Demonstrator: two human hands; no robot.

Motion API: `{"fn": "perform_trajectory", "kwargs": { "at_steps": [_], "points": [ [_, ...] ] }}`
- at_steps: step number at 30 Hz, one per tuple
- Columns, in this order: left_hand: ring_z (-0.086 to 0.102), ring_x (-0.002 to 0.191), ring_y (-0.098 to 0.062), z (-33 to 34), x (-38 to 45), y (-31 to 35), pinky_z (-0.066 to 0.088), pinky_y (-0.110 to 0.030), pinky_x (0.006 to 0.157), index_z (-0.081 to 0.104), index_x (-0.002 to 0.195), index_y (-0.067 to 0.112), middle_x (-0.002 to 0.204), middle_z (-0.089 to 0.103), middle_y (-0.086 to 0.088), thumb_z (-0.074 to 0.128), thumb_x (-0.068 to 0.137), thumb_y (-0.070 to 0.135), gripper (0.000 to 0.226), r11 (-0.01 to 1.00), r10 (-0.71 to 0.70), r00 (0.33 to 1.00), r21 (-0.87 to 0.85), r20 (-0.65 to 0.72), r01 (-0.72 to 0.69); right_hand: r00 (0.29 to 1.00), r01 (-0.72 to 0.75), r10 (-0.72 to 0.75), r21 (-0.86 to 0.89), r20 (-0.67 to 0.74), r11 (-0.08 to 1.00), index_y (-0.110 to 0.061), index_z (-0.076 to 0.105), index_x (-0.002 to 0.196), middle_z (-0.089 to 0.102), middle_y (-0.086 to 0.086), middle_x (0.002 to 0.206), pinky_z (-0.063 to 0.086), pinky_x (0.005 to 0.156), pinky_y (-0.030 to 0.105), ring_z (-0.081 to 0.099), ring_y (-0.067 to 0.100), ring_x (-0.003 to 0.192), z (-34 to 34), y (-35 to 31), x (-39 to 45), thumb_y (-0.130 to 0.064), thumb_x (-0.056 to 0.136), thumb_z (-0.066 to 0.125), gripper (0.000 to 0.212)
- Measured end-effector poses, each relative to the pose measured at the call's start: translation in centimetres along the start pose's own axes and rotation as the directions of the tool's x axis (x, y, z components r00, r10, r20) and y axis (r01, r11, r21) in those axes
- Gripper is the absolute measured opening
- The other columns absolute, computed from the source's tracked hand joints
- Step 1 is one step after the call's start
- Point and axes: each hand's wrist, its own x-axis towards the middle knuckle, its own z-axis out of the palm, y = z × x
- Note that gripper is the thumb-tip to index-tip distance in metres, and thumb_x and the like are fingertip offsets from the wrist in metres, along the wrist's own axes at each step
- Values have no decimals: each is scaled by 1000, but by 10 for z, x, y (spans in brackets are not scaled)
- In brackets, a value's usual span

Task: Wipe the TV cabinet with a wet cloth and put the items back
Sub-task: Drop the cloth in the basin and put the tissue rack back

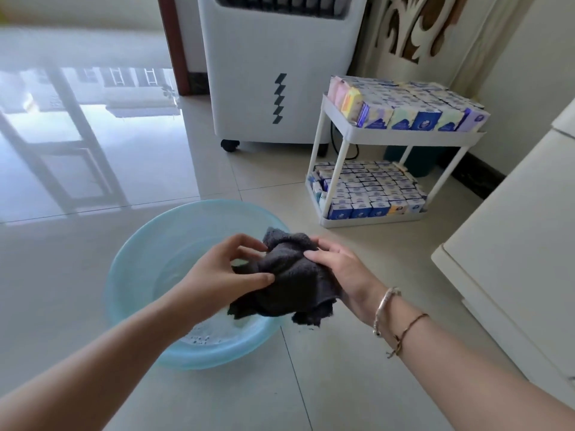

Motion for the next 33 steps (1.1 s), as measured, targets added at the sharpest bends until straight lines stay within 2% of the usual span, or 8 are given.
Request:
{"fn": "perform_trajectory", "kwargs": {
  "at_steps": [2,5,11,14,16,19,27,33],
  "points": [
    [66,83,-12,0,1,-13,49,-22,74,64,95,27,97,66,8,76,76,24,24,983,-42,997,183,69,29,999,-52,51,-153,-13,987,-14,65,106,70,10,104,53,84,30,66,22,93,-2,8,8,-12,93,55,16],
    [62,95,-11,10,1,-35,47,-23,83,64,102,27,103,65,11,69,79,39,26,859,-101,992,509,81,46,990,-136,90,-541,-111,830,-16,54,105,60,2,91,49,77,28,59,16,84,-5,26,21,-21,89,61,18],
    [63,84,-10,26,6,-35,53,-29,79,62,86,29,90,67,10,64,80,37,11,817,-77,996,575,35,43,987,-117,23,-606,-160,787,-16,50,105,55,-6,90,47,70,24,56,16,89,-2,39,25,-20,88,57,19],
    [63,86,-13,37,12,-32,53,-32,81,61,82,30,88,67,9,63,79,38,9,790,-73,997,610,-5,61,984,-108,2,-592,-178,798,-17,52,105,57,-4,96,49,81,28,56,16,96,-8,37,20,-18,85,57,21],
    [63,86,-17,42,19,-23,53,-33,80,60,80,30,88,68,7,62,80,37,7,788,-80,995,609,-53,96,978,-73,-53,-570,-201,819,-17,52,104,56,-4,97,48,84,28,56,15,95,-15,30,16,-16,85,55,19],
    [63,83,-20,43,28,11,55,-33,79,60,82,27,87,67,5,59,83,28,2,789,-98,990,599,-100,138,964,-62,-64,-451,-259,890,-16,56,102,54,-8,87,45,69,23,53,9,80,-28,9,2,-13,89,51,15],
    [53,57,-16,12,14,137,41,-22,50,68,89,14,82,67,-2,57,86,11,12,885,-234,961,379,-144,272,932,-144,23,-314,-361,939,-16,63,92,66,3,98,38,48,18,49,8,62,-48,-101,-58,-5,89,45,22],
    [39,43,-10,-44,5,254,28,-13,31,66,85,14,83,70,-4,59,89,15,9,940,-273,945,158,-179,301,925,-172,27,-354,-379,919,-18,63,85,68,3,96,43,58,22,55,10,72,-55,-248,-69,-3,88,45,23]
  ]
}}
